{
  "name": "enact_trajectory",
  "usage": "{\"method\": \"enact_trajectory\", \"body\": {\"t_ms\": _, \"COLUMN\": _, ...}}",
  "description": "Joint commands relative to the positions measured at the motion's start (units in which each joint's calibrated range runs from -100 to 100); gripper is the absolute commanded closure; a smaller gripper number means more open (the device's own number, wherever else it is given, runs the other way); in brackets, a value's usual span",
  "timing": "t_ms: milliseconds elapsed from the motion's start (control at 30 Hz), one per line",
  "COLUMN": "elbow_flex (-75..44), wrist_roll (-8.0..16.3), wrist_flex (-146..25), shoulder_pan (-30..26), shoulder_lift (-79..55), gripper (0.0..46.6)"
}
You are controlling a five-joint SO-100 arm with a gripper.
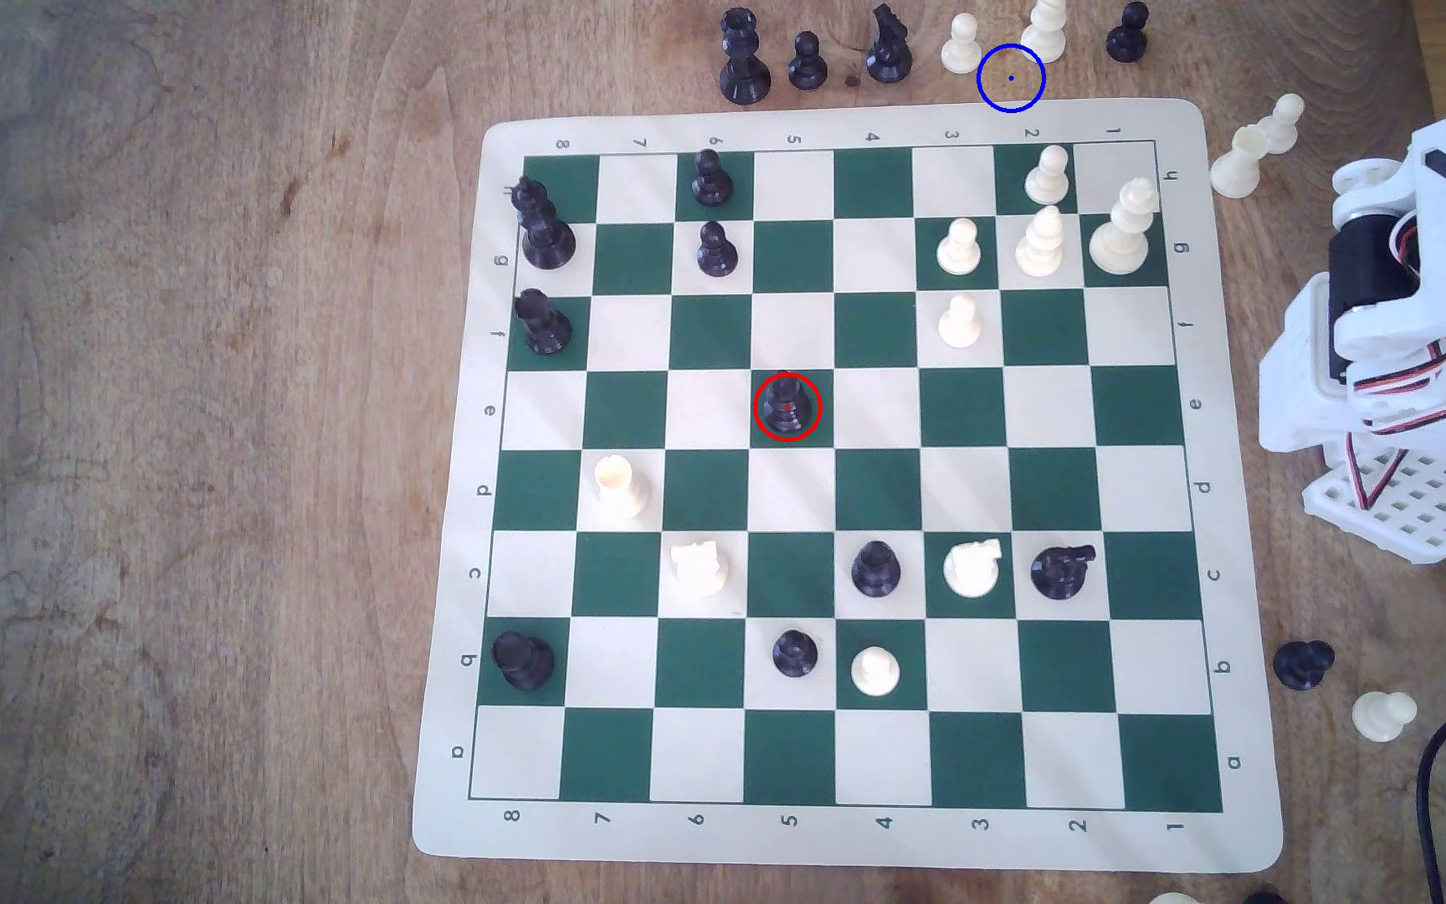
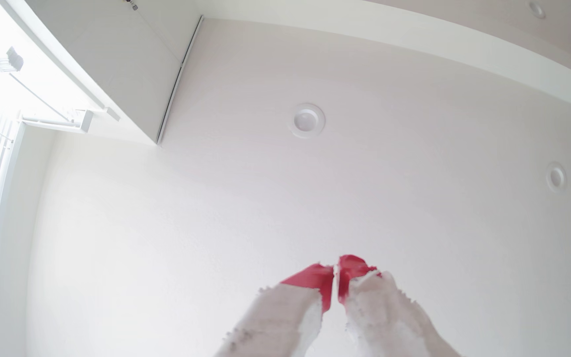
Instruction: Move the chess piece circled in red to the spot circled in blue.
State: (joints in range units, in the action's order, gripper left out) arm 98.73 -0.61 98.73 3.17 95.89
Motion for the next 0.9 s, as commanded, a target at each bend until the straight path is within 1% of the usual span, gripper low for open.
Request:
{"method": "enact_trajectory", "body": {"t_ms": 0, "elbow_flex": 1.27, "wrist_roll": -0.10, "wrist_flex": -0.77, "shoulder_pan": 1.40, "shoulder_lift": -0.05, "gripper": 46.4}}
{"method": "enact_trajectory", "body": {"t_ms": 133, "elbow_flex": 1.17, "wrist_roll": -0.10, "wrist_flex": -18.87, "shoulder_pan": 1.48, "shoulder_lift": -0.05, "gripper": 46.4}}
{"method": "enact_trajectory", "body": {"t_ms": 167, "elbow_flex": -0.09, "wrist_roll": -0.10, "wrist_flex": -27.88, "shoulder_pan": 1.72, "shoulder_lift": -0.05, "gripper": 46.4}}
{"method": "enact_trajectory", "body": {"t_ms": 367, "elbow_flex": -7.08, "wrist_roll": 0.24, "wrist_flex": -63.26, "shoulder_pan": 2.89, "shoulder_lift": -0.14, "gripper": 46.4}}
{"method": "enact_trajectory", "body": {"t_ms": 467, "elbow_flex": -8.98, "wrist_roll": 0.34, "wrist_flex": -75.71, "shoulder_pan": 4.06, "shoulder_lift": -0.14, "gripper": 46.4}}
{"method": "enact_trajectory", "body": {"t_ms": 533, "elbow_flex": -8.89, "wrist_roll": 0.34, "wrist_flex": -77.51, "shoulder_pan": 4.53, "shoulder_lift": -0.14, "gripper": 46.4}}
{"method": "enact_trajectory", "body": {"t_ms": 600, "elbow_flex": -10.61, "wrist_roll": 0.34, "wrist_flex": -83.74, "shoulder_pan": 4.61, "shoulder_lift": -0.14, "gripper": 46.4}}
{"method": "enact_trajectory", "body": {"t_ms": 633, "elbow_flex": -12.42, "wrist_roll": 0.39, "wrist_flex": -92.66, "shoulder_pan": 4.53, "shoulder_lift": -0.22, "gripper": 41.2}}
{"method": "enact_trajectory", "body": {"t_ms": 700, "elbow_flex": -12.97, "wrist_roll": 0.39, "wrist_flex": -97.99, "shoulder_pan": 4.46, "shoulder_lift": -0.22, "gripper": 39.1}}
{"method": "enact_trajectory", "body": {"t_ms": 733, "elbow_flex": -13.78, "wrist_roll": 0.39, "wrist_flex": -102.25, "shoulder_pan": 4.46, "shoulder_lift": -0.22, "gripper": 41.0}}
{"method": "enact_trajectory", "body": {"t_ms": 767, "elbow_flex": -15.69, "wrist_roll": 0.39, "wrist_flex": -110.60, "shoulder_pan": 4.14, "shoulder_lift": -0.22, "gripper": 41.5}}
{"method": "enact_trajectory", "body": {"t_ms": 800, "elbow_flex": -16.50, "wrist_roll": 0.44, "wrist_flex": -114.20, "shoulder_pan": 3.83, "shoulder_lift": -0.39, "gripper": 43.0}}
{"method": "enact_trajectory", "body": {"t_ms": 867, "elbow_flex": -18.59, "wrist_roll": 0.44, "wrist_flex": -119.86, "shoulder_pan": 2.97, "shoulder_lift": -1.75, "gripper": 44.2}}
